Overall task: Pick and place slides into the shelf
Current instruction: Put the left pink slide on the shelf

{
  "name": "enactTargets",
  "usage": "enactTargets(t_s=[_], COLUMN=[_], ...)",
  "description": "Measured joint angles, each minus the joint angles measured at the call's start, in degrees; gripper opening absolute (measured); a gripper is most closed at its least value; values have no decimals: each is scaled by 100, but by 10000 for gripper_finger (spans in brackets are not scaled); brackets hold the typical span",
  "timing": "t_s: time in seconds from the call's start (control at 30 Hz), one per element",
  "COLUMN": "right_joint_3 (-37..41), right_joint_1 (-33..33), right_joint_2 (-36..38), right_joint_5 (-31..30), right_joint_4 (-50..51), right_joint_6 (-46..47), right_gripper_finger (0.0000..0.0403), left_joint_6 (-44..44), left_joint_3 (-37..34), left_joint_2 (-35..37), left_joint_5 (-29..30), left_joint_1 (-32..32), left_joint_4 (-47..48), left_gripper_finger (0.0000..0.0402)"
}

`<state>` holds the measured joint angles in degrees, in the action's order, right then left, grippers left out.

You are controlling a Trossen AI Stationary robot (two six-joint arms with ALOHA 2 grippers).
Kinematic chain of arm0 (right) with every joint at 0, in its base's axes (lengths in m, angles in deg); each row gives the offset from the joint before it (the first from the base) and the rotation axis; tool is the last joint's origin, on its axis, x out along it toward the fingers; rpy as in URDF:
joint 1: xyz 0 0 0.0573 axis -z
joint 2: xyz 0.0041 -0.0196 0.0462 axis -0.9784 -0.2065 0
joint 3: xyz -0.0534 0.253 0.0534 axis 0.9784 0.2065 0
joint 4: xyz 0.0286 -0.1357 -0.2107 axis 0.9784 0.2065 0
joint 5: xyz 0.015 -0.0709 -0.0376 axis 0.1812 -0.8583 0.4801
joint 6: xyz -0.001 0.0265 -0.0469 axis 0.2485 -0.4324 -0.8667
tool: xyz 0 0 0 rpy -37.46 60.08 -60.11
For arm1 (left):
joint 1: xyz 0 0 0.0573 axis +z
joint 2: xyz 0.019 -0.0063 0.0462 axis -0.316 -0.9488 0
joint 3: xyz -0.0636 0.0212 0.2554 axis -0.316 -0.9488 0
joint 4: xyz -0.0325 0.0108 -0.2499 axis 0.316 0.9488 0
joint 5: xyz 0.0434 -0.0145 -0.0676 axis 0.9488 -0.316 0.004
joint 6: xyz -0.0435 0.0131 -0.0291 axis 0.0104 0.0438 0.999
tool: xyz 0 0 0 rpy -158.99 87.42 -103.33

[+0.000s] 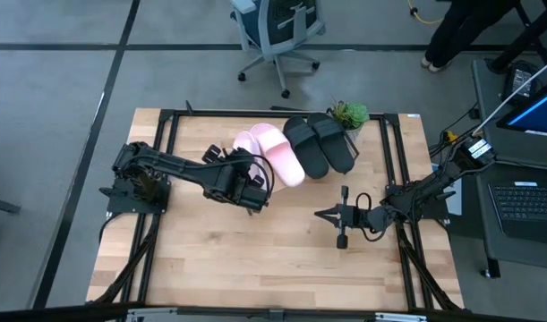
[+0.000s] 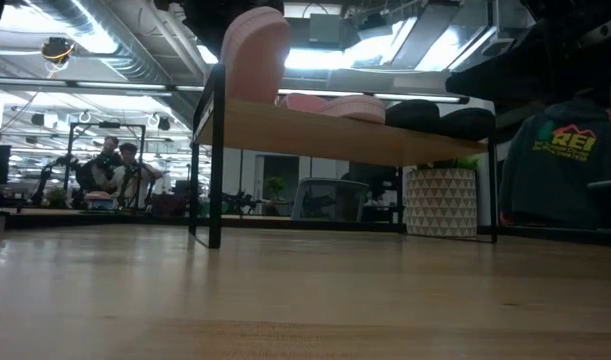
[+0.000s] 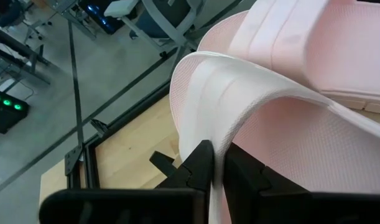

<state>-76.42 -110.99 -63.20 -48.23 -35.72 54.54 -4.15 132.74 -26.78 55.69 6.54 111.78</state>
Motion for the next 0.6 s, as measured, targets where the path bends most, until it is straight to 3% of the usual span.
enactTargets(t_s=[0.2,0.6], right_joint_3=[0,0], right_joint_1=[1,0], right_joint_2=[1,1], right_joint_5=[0,0], right_joint_4=[-11,-76], right_joint_6=[1,3], right_gripper_finger=[7,7], left_joint_6=[0,1], left_joint_3=[0,0], left_joint_2=[0,0], left_joint_5=[-24,-45], left_joint_1=[0,13], left_joint_4=[0,-26], left_gripper_finger=[43,125])
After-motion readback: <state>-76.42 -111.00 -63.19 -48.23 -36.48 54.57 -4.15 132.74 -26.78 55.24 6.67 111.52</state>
